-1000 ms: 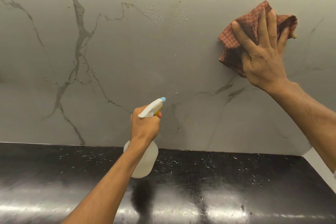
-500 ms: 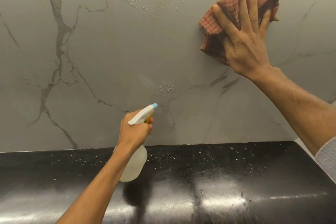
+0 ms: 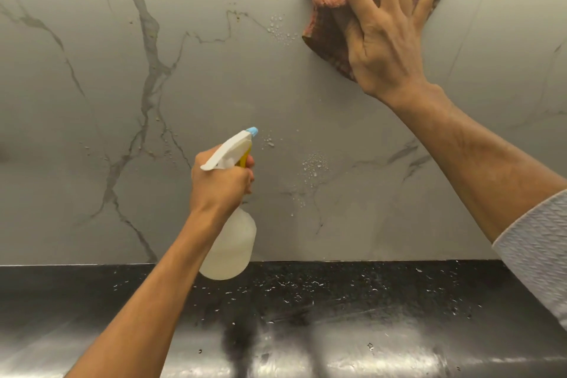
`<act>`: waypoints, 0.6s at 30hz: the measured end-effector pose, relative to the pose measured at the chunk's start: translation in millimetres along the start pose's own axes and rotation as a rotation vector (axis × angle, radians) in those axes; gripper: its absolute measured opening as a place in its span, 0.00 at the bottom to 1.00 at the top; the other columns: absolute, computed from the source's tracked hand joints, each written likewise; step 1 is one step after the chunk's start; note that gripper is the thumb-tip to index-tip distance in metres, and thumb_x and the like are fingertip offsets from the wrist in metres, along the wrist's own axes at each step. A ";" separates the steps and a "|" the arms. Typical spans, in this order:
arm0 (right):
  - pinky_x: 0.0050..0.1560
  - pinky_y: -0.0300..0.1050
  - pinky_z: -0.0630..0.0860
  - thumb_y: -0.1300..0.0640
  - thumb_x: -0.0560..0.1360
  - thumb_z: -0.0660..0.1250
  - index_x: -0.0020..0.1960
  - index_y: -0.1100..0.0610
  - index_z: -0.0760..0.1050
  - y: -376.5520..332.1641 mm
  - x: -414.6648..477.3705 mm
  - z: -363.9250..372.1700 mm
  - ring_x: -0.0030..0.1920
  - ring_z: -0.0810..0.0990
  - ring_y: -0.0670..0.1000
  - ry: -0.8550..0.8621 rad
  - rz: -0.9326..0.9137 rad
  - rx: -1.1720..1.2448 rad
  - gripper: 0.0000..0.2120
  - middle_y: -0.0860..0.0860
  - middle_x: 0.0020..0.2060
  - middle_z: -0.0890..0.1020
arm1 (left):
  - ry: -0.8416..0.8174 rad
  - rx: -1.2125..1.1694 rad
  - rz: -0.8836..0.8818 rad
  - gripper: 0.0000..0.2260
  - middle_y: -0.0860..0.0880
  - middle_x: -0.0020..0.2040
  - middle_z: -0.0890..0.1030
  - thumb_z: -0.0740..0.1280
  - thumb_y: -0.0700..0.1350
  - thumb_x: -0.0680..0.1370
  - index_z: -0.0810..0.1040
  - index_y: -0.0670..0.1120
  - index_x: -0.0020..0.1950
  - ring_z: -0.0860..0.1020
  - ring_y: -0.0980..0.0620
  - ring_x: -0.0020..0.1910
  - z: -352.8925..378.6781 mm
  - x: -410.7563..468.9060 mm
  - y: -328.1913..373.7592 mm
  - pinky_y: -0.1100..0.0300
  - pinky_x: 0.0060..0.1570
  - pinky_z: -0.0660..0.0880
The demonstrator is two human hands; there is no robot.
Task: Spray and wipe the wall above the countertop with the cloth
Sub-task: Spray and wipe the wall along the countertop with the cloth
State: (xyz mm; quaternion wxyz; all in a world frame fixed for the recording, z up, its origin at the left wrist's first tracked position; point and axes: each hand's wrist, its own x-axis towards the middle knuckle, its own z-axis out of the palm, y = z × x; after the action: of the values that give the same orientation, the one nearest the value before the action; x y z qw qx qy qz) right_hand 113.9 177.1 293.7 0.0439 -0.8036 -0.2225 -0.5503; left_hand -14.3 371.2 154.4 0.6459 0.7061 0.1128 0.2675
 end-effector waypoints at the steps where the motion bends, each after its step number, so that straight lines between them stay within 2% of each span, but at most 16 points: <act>1: 0.74 0.70 0.45 0.43 0.85 0.46 0.79 0.45 0.57 -4.1 3.6 2.0 0.79 0.53 0.61 0.024 -0.005 -0.003 0.23 0.57 0.79 0.58 | -0.024 0.005 0.012 0.12 0.51 0.31 0.79 0.63 0.30 0.62 0.80 0.44 0.36 0.77 0.54 0.27 -1.8 2.0 2.3 0.57 0.29 0.76; 3: 0.73 0.71 0.47 0.43 0.85 0.48 0.78 0.46 0.60 -14.5 10.4 8.2 0.78 0.57 0.61 0.080 -0.013 -0.021 0.23 0.58 0.78 0.61 | -0.037 0.001 0.031 0.16 0.53 0.32 0.80 0.61 0.25 0.64 0.81 0.44 0.39 0.79 0.55 0.29 -6.0 3.2 1.7 0.60 0.30 0.76; 6: 0.72 0.71 0.51 0.44 0.85 0.53 0.76 0.47 0.65 -33.0 9.5 25.2 0.76 0.62 0.63 0.200 -0.052 -0.047 0.21 0.60 0.75 0.66 | 0.034 -0.072 0.017 0.19 0.50 0.33 0.80 0.59 0.22 0.63 0.80 0.43 0.39 0.79 0.54 0.30 -13.3 2.2 -4.1 0.64 0.29 0.76; 8: 0.74 0.69 0.46 0.44 0.84 0.56 0.76 0.49 0.67 -44.3 -16.3 46.3 0.75 0.61 0.63 0.228 -0.186 0.014 0.22 0.62 0.74 0.67 | 0.078 -0.116 0.009 0.18 0.51 0.32 0.80 0.59 0.22 0.63 0.80 0.42 0.38 0.78 0.54 0.30 -16.4 1.2 -8.8 0.63 0.29 0.76; 9: 0.74 0.67 0.42 0.45 0.84 0.59 0.76 0.51 0.67 -49.6 -41.4 59.4 0.76 0.59 0.63 0.201 -0.268 0.060 0.23 0.62 0.74 0.66 | 0.095 -0.129 0.004 0.18 0.53 0.31 0.80 0.59 0.22 0.63 0.80 0.42 0.38 0.78 0.54 0.30 -17.1 1.2 -11.0 0.62 0.30 0.76; 10: 0.74 0.66 0.44 0.47 0.82 0.62 0.76 0.53 0.66 -54.7 -75.5 71.9 0.77 0.57 0.61 0.140 -0.341 0.090 0.25 0.61 0.75 0.64 | 0.109 -0.134 -0.003 0.18 0.53 0.31 0.79 0.59 0.22 0.63 0.80 0.42 0.37 0.78 0.54 0.30 -17.0 0.7 -13.5 0.59 0.30 0.76; 12: 0.71 0.64 0.57 0.52 0.74 0.70 0.78 0.56 0.57 -60.1 -159.7 90.9 0.80 0.47 0.57 -0.054 -0.477 0.056 0.37 0.57 0.79 0.55 | 0.120 -0.132 -0.017 0.17 0.52 0.30 0.79 0.60 0.22 0.63 0.80 0.41 0.37 0.78 0.53 0.30 -16.5 -2.3 -18.8 0.59 0.29 0.74; 13: 0.69 0.62 0.60 0.54 0.70 0.73 0.79 0.54 0.54 -57.3 -202.6 96.6 0.80 0.43 0.55 -0.164 -0.547 0.010 0.43 0.54 0.80 0.49 | 0.110 -0.124 -0.023 0.17 0.52 0.30 0.79 0.60 0.22 0.64 0.80 0.41 0.37 0.78 0.53 0.30 -16.7 -5.2 -20.9 0.60 0.28 0.73; 14: 0.69 0.61 0.59 0.55 0.68 0.75 0.79 0.52 0.53 -50.3 -237.7 98.9 0.80 0.41 0.54 -0.261 -0.605 -0.029 0.46 0.52 0.80 0.45 | 0.091 -0.113 -0.022 0.17 0.51 0.30 0.80 0.60 0.22 0.64 0.80 0.40 0.38 0.79 0.53 0.30 -16.5 -7.4 -22.5 0.61 0.27 0.73; 16: 0.70 0.60 0.57 0.54 0.66 0.78 0.74 0.48 0.63 -24.4 -271.2 95.3 0.80 0.42 0.51 -0.353 -0.646 -0.061 0.41 0.49 0.80 0.46 | 0.050 -0.090 -0.022 0.17 0.50 0.31 0.80 0.60 0.22 0.65 0.81 0.40 0.39 0.79 0.53 0.30 -19.5 -12.0 -26.4 0.61 0.27 0.72; 18: 0.65 0.58 0.63 0.49 0.70 0.76 0.67 0.45 0.71 4.0 -251.1 81.1 0.80 0.45 0.50 -0.266 -0.576 -0.033 0.28 0.49 0.79 0.57 | 0.030 -0.086 -0.020 0.17 0.50 0.31 0.80 0.60 0.22 0.64 0.81 0.40 0.39 0.80 0.54 0.30 -24.9 -15.4 -26.2 0.60 0.28 0.72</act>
State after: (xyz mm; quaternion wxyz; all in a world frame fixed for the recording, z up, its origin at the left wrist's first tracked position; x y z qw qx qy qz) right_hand 111.6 121.5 35.7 -0.1564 -0.7730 -0.4358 -0.4338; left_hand -35.3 388.4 125.9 0.6767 0.6723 0.1179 0.2760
